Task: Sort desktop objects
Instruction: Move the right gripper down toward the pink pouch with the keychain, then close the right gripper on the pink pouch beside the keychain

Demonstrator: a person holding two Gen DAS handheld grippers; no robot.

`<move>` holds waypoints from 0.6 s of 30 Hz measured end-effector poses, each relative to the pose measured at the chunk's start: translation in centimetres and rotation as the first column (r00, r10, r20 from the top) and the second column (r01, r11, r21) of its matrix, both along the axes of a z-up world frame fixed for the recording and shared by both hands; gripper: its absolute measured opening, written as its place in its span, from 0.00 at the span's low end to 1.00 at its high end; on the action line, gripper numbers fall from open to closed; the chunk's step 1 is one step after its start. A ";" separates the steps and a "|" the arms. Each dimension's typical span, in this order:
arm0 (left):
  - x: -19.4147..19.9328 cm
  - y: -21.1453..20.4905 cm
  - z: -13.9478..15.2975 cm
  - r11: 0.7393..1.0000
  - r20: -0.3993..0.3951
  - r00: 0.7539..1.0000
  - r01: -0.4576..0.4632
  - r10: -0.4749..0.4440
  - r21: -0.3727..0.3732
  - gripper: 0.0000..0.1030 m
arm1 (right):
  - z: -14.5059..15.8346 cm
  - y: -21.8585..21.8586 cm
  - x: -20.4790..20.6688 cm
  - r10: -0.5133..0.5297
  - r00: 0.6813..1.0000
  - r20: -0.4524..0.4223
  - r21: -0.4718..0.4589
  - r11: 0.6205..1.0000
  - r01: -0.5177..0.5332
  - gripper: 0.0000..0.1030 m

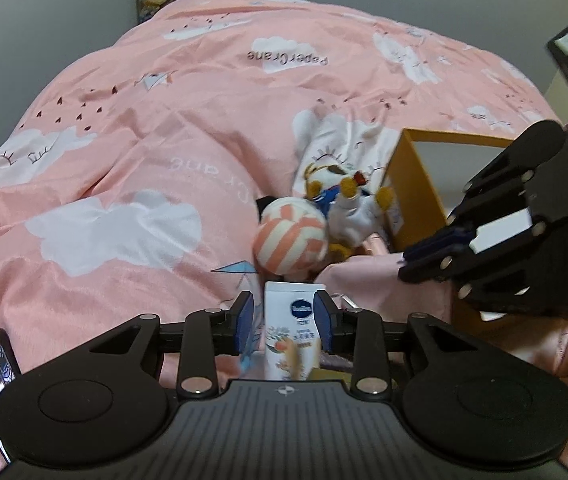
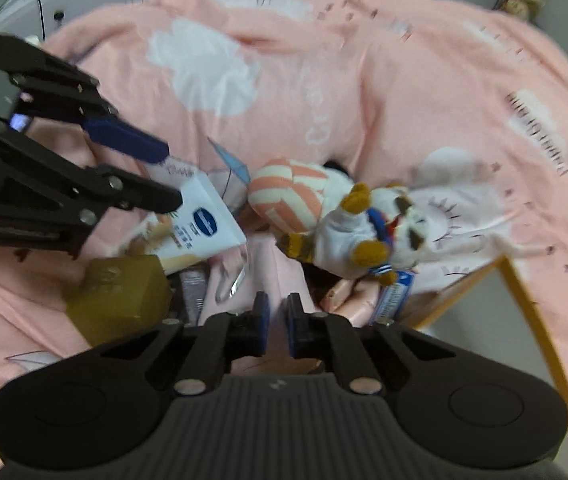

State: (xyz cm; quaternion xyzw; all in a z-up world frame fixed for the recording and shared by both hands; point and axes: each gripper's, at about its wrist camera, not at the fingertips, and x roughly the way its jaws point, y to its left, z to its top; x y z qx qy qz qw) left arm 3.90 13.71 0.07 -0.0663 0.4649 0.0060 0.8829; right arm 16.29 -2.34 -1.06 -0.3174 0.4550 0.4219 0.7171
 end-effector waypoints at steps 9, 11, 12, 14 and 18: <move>-2.2 -0.8 1.4 1.000 0.023 1.000 -0.003 0.003 0.009 0.37 | 5.2 -3.1 -2.9 -0.073 0.995 -0.061 0.221 0.972 0.085 0.01; -2.7 -1.1 1.2 1.000 0.014 1.000 0.008 -0.008 -0.008 0.37 | 5.2 -3.8 -4.0 -0.075 0.993 -0.087 0.238 0.967 0.094 0.00; -3.0 -1.3 1.0 1.000 0.007 1.000 0.018 -0.018 -0.020 0.37 | 4.9 -4.4 -4.6 -0.081 0.992 -0.099 0.240 0.965 0.103 0.00; -3.4 -1.8 0.6 0.998 -0.006 0.999 0.042 -0.043 -0.043 0.37 | 3.9 -5.4 -5.6 -0.101 0.986 -0.130 0.236 0.963 0.130 0.00; -3.8 -3.0 -0.2 0.996 -0.021 0.997 0.080 -0.081 -0.046 0.37 | 1.5 -7.4 -6.9 -0.171 0.969 -0.178 0.194 0.959 0.205 0.00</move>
